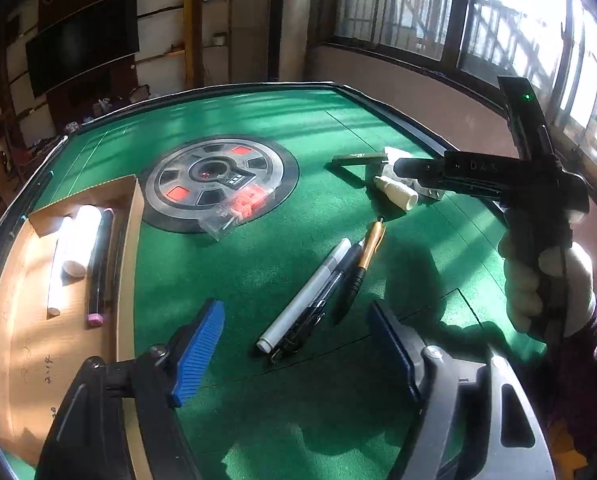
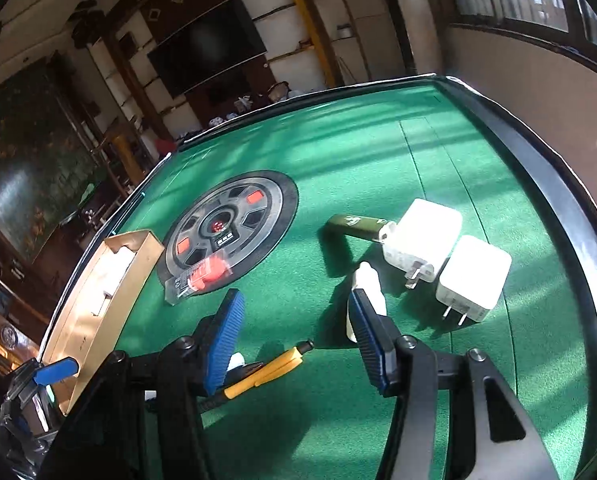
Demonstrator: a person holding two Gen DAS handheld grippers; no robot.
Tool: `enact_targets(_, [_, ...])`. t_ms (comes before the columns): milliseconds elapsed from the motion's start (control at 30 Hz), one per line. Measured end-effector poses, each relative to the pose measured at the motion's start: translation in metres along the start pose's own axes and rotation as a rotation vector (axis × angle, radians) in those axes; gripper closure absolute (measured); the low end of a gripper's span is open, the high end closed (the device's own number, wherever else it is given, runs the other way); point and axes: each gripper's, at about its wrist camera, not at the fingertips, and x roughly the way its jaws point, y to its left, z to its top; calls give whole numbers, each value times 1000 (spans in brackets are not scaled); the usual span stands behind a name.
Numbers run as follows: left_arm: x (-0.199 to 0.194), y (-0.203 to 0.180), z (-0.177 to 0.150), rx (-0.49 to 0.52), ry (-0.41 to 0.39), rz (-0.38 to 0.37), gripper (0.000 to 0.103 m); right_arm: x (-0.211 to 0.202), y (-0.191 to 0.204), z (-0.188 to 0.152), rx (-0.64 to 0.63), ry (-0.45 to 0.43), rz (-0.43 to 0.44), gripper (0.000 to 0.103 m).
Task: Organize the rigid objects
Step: 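Grasp the white marker with the left tool while the right tool grasps the black pen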
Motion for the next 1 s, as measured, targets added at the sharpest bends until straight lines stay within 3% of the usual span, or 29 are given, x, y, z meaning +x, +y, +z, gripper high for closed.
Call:
enact_targets(67, [19, -6, 5, 53, 25, 19, 46, 4, -11, 2, 46, 6, 3, 50])
enact_targets(200, [56, -9, 7, 62, 101, 52, 46, 4, -15, 2, 77, -2, 24, 50])
enact_targets(233, [63, -11, 4, 57, 130, 48, 50, 4, -14, 1, 76, -9, 26, 50])
enact_targets(333, [65, -25, 0, 44, 155, -43, 57, 0, -10, -3, 75, -17, 42, 50])
enact_targets(433, [59, -43, -1, 32, 202, -171, 72, 1, -8, -4, 82, -7, 74, 50])
enact_targets(467, [56, -46, 0, 28, 192, -177, 72, 1, -8, -4, 86, -3, 83, 50])
enact_targets(700, [68, -37, 11, -59, 163, -109, 71, -1, -14, -4, 121, -6, 114, 49])
enact_targets(900, [69, -27, 4, -39, 166, 27, 73, -1, -13, -4, 114, -10, 117, 48])
enact_targets(1000, [72, -34, 6, -10, 166, 39, 73, -2, -13, -4, 115, -4, 115, 48])
